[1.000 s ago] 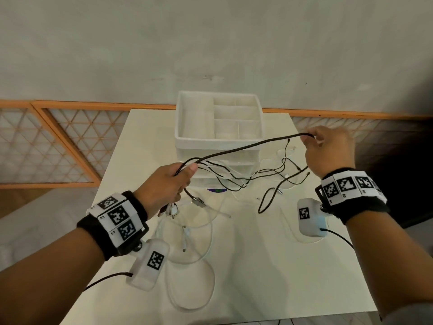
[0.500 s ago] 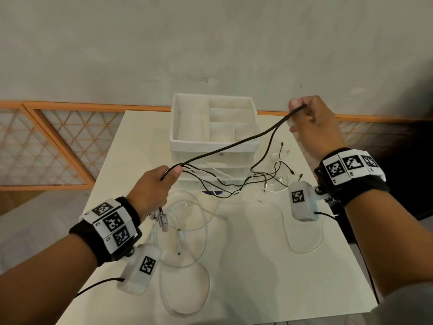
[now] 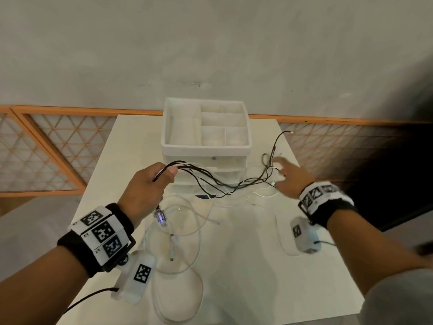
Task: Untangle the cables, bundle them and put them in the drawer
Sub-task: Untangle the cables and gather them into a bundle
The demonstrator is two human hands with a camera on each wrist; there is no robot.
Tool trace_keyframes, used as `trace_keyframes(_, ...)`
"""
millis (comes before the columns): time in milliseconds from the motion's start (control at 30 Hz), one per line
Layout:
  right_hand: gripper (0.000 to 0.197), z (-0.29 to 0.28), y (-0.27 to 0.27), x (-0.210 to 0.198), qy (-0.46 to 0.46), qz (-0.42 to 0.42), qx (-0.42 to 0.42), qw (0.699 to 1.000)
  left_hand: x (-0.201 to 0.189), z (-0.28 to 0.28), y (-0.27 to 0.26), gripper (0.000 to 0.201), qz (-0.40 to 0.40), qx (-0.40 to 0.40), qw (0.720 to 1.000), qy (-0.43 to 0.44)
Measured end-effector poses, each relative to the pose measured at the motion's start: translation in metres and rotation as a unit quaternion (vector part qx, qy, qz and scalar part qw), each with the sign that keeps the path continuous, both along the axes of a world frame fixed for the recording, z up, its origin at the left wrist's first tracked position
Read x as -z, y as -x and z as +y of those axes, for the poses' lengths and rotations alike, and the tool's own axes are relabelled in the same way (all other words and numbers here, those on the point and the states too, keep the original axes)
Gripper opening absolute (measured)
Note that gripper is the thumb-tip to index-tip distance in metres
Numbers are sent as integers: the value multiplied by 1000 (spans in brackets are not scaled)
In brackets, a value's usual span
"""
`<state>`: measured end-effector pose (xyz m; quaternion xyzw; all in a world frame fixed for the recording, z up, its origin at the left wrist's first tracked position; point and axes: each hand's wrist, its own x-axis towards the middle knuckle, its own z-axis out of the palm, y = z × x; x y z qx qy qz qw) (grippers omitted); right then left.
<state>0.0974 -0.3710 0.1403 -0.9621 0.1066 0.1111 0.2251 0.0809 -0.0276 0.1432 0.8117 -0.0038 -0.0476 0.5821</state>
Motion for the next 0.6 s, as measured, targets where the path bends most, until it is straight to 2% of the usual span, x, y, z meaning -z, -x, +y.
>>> trace_keyframes(67,83,27,20,4,-82,-15,-45,995,-5,-10,2,36,-25,23,999,-28)
trace_keyframes(133,92,63,36,2,-181,-53,-100,977,-12,-27,7,31,-53,76,993,-69)
trace_keyframes(167,87,80,43,1,-202,-58,-123,970,-17,-37,12,28,-63,114,988,-84)
trace_keyframes(233,50,103,47,-2,-184,-46,-163,968,-25,-52,21,26,-56,188,977,-88)
trace_keyframes(267,31,104,44,-3,-172,-31,-155,972,-28,-56,24,29,-43,212,973,-85)
trace_keyframes(300,23,100,39,-1,-168,-33,-128,977,-30,-59,27,34,-27,227,970,-83)
trace_keyframes(333,19,92,33,1,-166,-65,-89,980,-31,-60,28,40,-8,238,968,-79)
trace_keyframes(367,12,84,29,5,-157,-138,-49,977,-28,-59,28,44,9,249,965,-83)
trace_keyframes(433,3,73,27,9,-143,-284,-16,948,-21,-59,26,43,29,257,957,-129)
trace_keyframes(467,11,70,29,11,-151,-300,-20,942,-17,-59,25,39,32,245,956,-158)
trace_keyframes(500,23,67,31,16,-169,-275,-31,946,-13,-59,24,37,31,224,958,-179)
trace_keyframes(600,55,48,42,46,-162,-156,-10,974,2,-54,22,35,38,144,966,-210)
